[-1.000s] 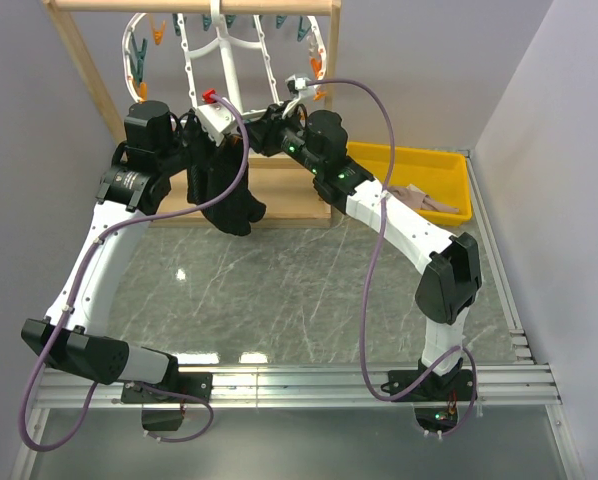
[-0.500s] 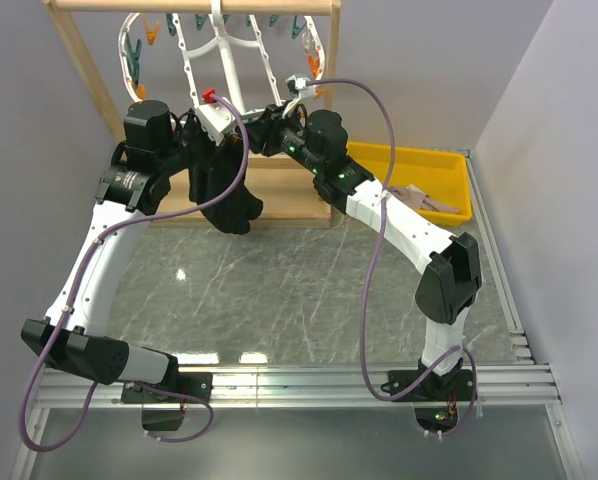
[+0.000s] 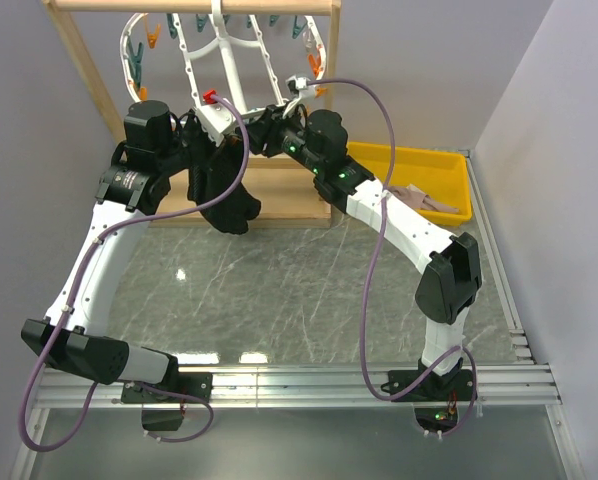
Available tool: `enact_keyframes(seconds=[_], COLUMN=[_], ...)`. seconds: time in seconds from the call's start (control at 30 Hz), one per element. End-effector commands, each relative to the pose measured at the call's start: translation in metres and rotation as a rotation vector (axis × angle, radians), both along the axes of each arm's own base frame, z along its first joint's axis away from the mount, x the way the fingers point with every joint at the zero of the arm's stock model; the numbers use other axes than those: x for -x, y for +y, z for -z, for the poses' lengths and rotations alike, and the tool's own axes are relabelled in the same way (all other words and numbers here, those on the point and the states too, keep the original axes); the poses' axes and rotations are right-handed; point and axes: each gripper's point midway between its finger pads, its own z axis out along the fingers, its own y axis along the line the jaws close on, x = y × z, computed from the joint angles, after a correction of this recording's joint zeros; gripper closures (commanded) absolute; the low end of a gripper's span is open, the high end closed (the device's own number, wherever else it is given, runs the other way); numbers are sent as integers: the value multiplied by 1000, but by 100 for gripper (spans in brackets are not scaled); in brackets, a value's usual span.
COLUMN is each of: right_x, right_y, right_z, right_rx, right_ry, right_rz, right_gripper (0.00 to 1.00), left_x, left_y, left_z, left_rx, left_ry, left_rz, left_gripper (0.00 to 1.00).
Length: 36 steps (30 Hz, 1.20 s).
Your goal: Clip the underwear to the hanger
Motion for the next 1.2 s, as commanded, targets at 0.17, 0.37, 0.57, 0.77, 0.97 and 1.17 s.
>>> enact_keyframes(seconds=[0.17,0.37,0.57,0.77,0.97,1.17], right_x=[-1,0,0,0,0,3], right_y=[-5,-6,-6,-8,-10,-14], right_z=[-13,-19,-22,-23,-27,-32], right_rx=[-31,-58,-78,-89,-103,-138], right_ry=[-11,-9,-1,7,10,28], right_rz=[-9,-20,-23,-21,-20,-32], right_gripper=[52,48,46,40,31,22], left_x=[-1,-1,-3,-3,-4,-4], left_y=[3,2,1,1,1,0], left_z=[-38,-37,-36,-35,-34,-32], left_rx=[22,22,21,23,22,19], left_ry=[-108,-104,-101,-97,-90,-86], left_rz=[-6,-3,-3,-3,-2,1], left_gripper=[100,100,100,100,100,100])
